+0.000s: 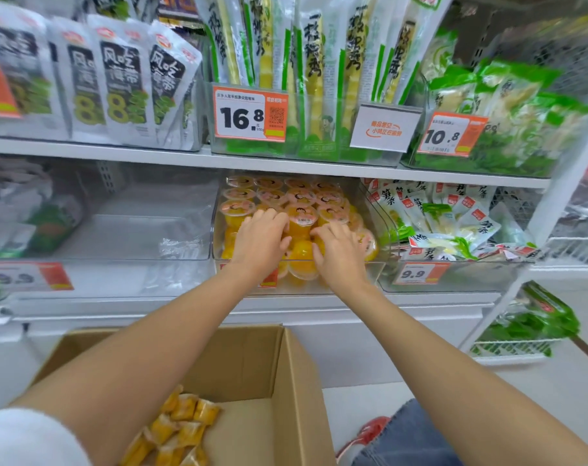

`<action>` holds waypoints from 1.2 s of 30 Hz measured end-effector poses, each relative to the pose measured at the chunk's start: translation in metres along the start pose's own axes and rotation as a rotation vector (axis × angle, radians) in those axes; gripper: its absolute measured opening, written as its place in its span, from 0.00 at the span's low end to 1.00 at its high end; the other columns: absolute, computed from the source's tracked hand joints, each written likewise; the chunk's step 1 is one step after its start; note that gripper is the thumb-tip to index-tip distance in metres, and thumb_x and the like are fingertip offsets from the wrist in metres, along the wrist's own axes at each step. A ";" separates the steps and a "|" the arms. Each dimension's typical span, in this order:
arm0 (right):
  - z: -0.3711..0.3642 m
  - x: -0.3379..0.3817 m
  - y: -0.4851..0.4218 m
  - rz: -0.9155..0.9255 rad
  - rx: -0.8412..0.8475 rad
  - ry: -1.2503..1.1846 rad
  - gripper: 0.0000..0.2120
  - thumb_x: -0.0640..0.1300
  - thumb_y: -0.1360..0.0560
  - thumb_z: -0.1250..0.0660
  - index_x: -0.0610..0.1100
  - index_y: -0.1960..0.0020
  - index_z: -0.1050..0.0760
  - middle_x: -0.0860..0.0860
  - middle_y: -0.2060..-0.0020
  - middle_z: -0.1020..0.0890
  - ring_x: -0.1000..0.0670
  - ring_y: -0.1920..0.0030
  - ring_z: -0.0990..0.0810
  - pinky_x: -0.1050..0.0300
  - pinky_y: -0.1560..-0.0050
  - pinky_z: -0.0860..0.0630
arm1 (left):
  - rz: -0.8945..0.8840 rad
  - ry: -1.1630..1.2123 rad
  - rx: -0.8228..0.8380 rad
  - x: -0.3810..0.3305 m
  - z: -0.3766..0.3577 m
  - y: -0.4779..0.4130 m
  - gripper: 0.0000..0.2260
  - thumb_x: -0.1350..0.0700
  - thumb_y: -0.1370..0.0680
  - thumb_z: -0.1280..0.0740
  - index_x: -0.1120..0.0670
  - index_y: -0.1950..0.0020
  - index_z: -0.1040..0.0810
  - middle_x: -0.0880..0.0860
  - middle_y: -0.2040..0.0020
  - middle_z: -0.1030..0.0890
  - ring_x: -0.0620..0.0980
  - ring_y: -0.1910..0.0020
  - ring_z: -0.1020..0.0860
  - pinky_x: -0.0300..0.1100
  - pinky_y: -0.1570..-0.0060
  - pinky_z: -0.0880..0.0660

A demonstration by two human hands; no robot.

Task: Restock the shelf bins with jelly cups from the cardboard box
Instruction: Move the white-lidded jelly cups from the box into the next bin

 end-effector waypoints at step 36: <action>-0.414 0.211 0.237 -1.135 0.896 -0.616 0.24 0.51 0.27 0.28 0.36 0.39 0.25 0.41 0.40 0.21 0.40 0.39 0.23 0.52 0.43 0.26 | 0.795 -0.361 0.923 0.323 -0.162 0.365 0.29 0.50 0.22 0.34 0.60 0.26 0.42 0.57 0.34 0.30 0.56 0.42 0.22 0.47 0.52 0.25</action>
Point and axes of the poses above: each hand's wrist, its own y-axis away from the middle knuckle, its own z-axis out of the back of the hand, x = y × z, the point moved 7 cm from there along -y, towards the middle knuckle
